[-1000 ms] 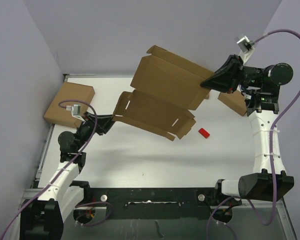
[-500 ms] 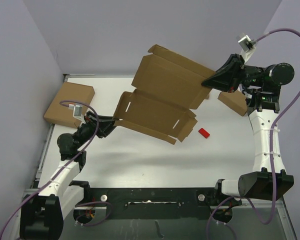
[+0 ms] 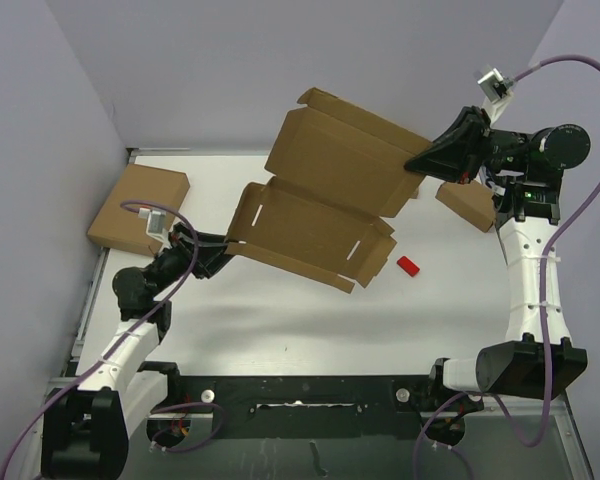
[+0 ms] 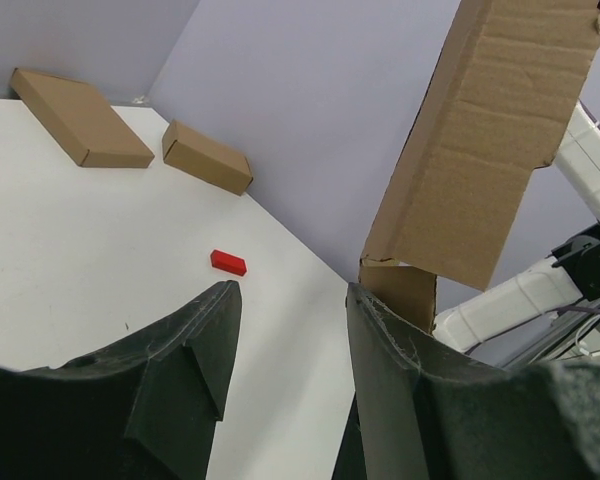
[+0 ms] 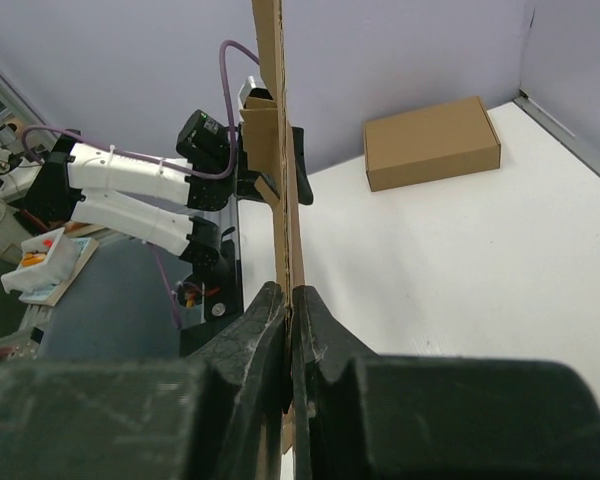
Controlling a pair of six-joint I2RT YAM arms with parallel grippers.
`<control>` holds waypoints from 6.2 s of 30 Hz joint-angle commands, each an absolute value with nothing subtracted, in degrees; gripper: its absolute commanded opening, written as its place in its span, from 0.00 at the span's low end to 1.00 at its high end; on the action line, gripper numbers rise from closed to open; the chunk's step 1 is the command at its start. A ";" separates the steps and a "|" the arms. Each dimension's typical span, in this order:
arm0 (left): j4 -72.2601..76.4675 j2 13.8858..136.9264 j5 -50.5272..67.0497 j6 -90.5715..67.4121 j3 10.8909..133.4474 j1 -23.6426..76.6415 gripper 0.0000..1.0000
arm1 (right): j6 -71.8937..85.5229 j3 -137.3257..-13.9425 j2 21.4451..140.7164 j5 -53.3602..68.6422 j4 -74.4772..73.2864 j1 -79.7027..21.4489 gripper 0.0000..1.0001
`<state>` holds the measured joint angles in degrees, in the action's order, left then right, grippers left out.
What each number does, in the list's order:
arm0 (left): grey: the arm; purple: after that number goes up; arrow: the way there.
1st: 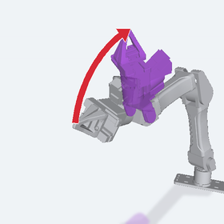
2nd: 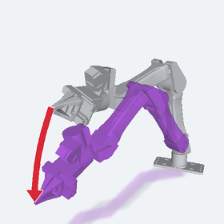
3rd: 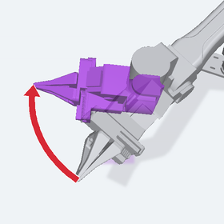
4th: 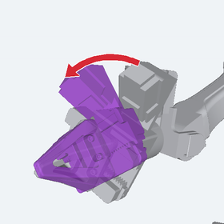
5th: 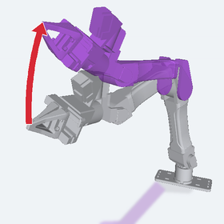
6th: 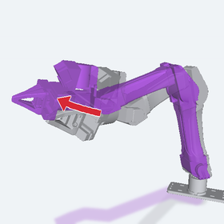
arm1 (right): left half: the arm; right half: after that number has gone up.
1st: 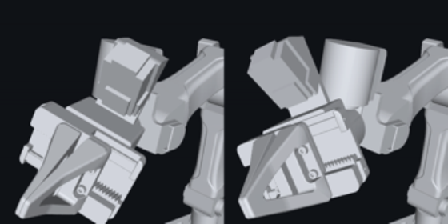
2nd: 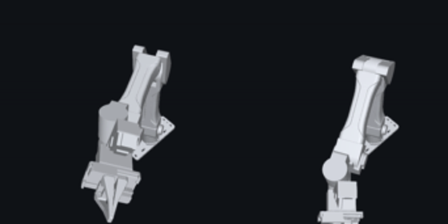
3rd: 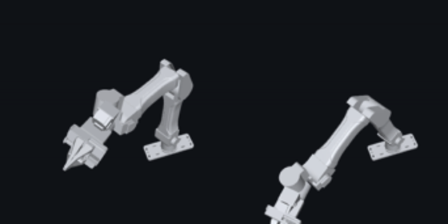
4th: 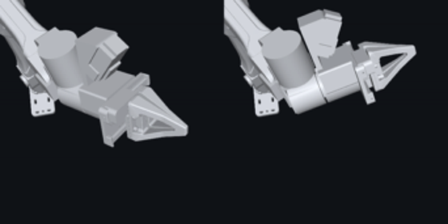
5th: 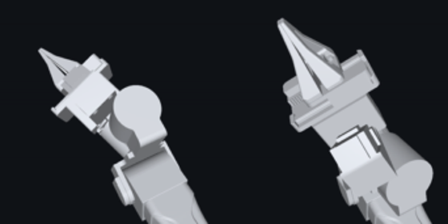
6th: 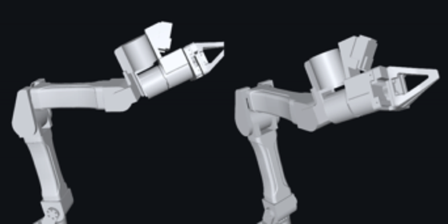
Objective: Fold the paper box
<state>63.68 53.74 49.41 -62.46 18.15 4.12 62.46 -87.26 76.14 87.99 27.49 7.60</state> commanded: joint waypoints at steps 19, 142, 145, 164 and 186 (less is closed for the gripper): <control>72.03 54.52 51.53 -68.60 19.40 1.87 0.50 | 63.89 -89.32 75.76 87.12 30.55 8.61 0.00; 41.82 73.25 -18.36 -67.08 43.28 51.60 0.11 | 58.65 -52.34 77.02 74.09 13.27 1.06 0.00; 41.99 73.06 -18.46 -67.81 42.81 51.64 0.00 | 61.64 -51.40 77.34 73.93 17.12 1.64 0.00; 29.54 54.24 -14.02 -54.22 29.98 50.44 0.70 | 39.25 -62.21 73.96 75.48 -0.95 7.34 0.00; 1.09 43.15 16.12 -25.95 34.21 21.42 0.88 | 14.06 -71.56 72.33 74.66 -25.93 5.78 0.00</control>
